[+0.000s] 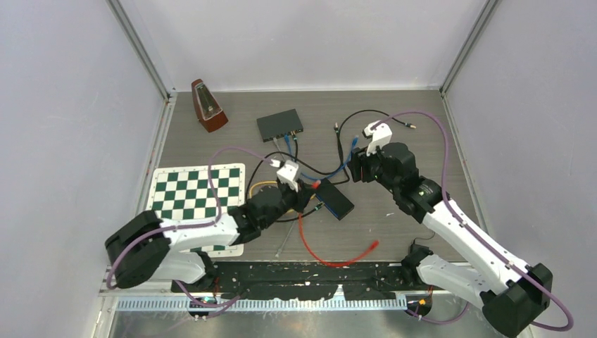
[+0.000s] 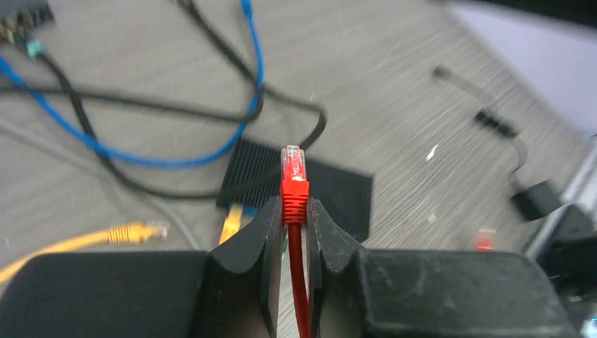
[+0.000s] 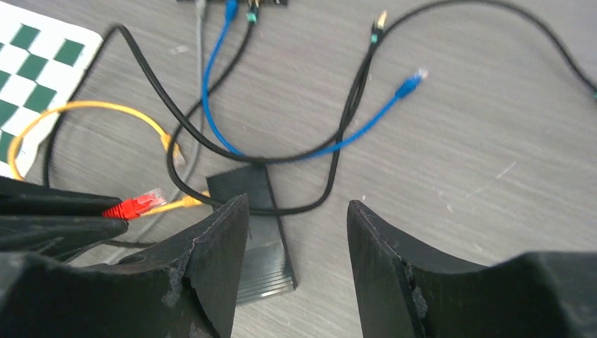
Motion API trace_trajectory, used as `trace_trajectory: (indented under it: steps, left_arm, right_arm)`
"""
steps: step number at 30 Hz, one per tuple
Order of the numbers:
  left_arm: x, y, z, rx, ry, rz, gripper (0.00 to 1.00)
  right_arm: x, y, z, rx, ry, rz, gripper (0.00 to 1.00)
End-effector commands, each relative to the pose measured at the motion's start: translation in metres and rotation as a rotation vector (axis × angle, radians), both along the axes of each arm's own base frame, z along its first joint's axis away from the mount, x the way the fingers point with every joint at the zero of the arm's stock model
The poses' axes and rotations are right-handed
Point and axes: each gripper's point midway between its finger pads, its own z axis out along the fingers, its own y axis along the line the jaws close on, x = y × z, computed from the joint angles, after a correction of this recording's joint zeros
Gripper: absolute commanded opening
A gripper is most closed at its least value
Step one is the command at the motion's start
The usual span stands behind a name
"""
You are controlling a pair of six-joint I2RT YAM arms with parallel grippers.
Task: Insert the plug into the switch port
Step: Insert the connector into the switch port.
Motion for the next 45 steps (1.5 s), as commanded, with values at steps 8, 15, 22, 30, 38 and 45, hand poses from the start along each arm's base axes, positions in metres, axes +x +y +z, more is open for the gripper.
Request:
trace_trajectory:
  steps: [8, 15, 22, 30, 38, 45]
  left_arm:
    - [-0.030, -0.017, -0.051, 0.074, -0.116, 0.088, 0.00]
    - [-0.049, -0.027, -0.074, 0.161, -0.174, 0.049, 0.00]
    - [-0.054, -0.033, -0.095, 0.189, -0.178, 0.028, 0.00]
    - [-0.054, -0.037, -0.106, 0.171, -0.199, 0.018, 0.00]
    - [-0.058, -0.036, -0.117, 0.147, -0.200, -0.008, 0.00]
    - [-0.059, -0.042, -0.123, 0.133, -0.211, -0.023, 0.00]
  right_arm:
    - [-0.015, 0.006, -0.070, 0.058, 0.223, 0.056, 0.55]
    - [-0.032, 0.017, -0.101, 0.126, 0.324, 0.132, 0.55]
    - [-0.031, 0.018, -0.128, 0.189, 0.418, 0.194, 0.54]
    - [-0.016, 0.022, -0.145, 0.223, 0.516, 0.266, 0.57]
    - [-0.006, 0.037, -0.157, 0.297, 0.616, 0.332, 0.56]
    - [-0.010, 0.047, -0.177, 0.349, 0.720, 0.378, 0.52]
